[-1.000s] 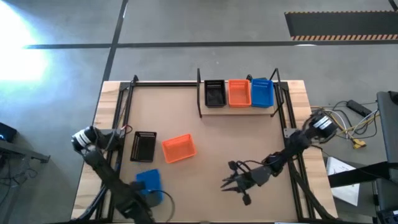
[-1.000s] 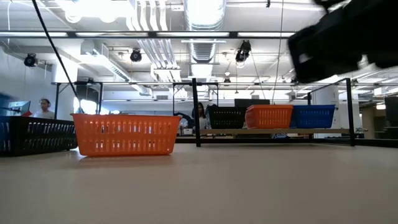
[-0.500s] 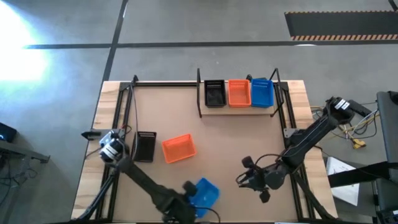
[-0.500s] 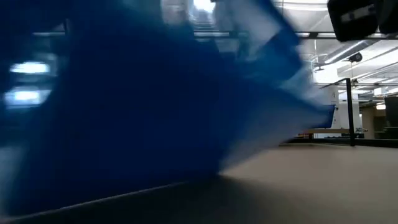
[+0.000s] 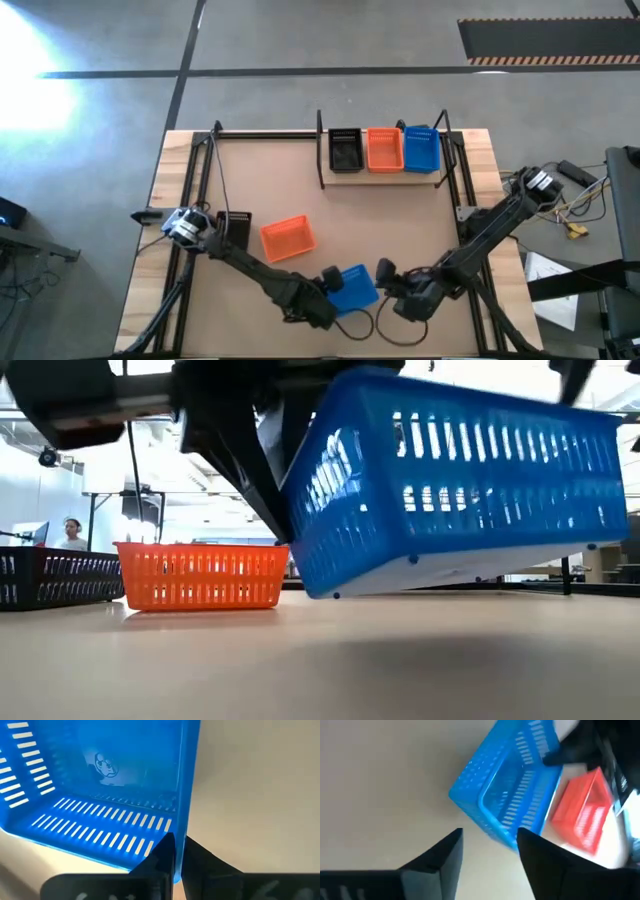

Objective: Stack baskets on shelf by color
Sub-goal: Stack the blue bin on the blue bins on the shelf

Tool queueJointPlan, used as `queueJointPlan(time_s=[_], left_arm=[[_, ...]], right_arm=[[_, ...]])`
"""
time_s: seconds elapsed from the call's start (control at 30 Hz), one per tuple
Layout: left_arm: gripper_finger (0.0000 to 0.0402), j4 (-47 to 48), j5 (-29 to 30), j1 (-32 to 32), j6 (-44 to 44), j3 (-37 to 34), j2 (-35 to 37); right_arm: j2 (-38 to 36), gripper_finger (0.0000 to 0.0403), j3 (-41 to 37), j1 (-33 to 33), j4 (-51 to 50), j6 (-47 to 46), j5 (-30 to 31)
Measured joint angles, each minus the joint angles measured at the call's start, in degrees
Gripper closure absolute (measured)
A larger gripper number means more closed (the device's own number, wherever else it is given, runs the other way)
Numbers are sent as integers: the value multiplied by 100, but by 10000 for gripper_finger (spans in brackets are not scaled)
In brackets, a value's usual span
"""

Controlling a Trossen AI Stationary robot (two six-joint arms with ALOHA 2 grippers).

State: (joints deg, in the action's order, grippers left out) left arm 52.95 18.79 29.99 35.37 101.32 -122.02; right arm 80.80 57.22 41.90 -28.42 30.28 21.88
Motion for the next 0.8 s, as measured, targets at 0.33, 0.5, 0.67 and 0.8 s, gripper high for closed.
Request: queueJointPlan(time_s=[0.33,0.5,0.67,0.8], left_arm=[[401,-23,186,-53,427,0,2],[401,7,511,-47,369,0,2],[386,-19,833,-116,107,-9,12],[331,-35,1196,-244,-127,2,217]], right_arm=[[1108,253,786,-390,-387,1604,147],[1423,336,1099,-487,-823,1134,-339],[1450,385,1172,-504,-918,20,-768],[1409,392,1144,-494,-913,-1061,-1198]])
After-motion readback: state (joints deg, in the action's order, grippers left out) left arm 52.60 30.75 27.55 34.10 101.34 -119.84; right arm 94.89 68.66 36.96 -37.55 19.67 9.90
